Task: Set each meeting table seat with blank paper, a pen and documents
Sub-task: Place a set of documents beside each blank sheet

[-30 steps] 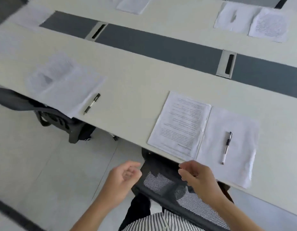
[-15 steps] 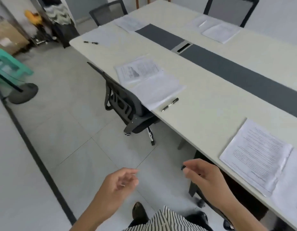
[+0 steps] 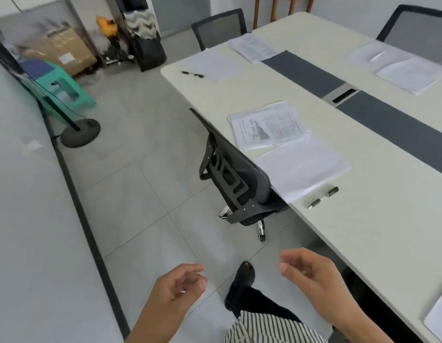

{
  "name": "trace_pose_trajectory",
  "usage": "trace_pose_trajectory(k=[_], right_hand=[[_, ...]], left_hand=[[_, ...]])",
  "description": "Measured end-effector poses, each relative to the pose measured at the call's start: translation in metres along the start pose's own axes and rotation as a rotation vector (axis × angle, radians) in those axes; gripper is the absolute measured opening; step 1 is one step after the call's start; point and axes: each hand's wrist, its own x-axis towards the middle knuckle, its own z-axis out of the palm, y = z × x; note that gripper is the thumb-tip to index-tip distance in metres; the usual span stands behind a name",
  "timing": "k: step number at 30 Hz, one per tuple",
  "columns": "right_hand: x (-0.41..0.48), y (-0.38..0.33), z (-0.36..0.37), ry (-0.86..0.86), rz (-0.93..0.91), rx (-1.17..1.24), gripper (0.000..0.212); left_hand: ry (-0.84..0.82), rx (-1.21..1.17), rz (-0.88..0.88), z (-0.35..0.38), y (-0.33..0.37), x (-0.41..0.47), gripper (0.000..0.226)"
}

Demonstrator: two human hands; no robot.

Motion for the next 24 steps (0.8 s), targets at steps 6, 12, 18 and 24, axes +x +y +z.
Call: trace_pose_trajectory(k=[6, 12, 18, 24], right_hand=[[0.102, -0.048, 0.006, 0.002, -0.036, 0.046, 0.013], [0.202, -0.11, -0.008, 0.068, -0.085, 0.041, 0.011], [0.268, -0.125, -0.002, 0.222, 0.011, 0.046, 0.011], [0.305, -0.146, 0.033, 0.443, 0.185, 0.125, 0.011]], left_hand=[[0.03, 0.049, 0.02, -0.041, 0.061, 0.08, 0.03], [0.056, 0.06, 0.083, -0.075, 0.126, 0.16, 0.031], [-0.092, 0.13, 0.075, -0.109, 0.163, 0.252, 0.032], [-0.315, 0.264, 0.122, -0.159, 0.224, 0.368, 0.033]])
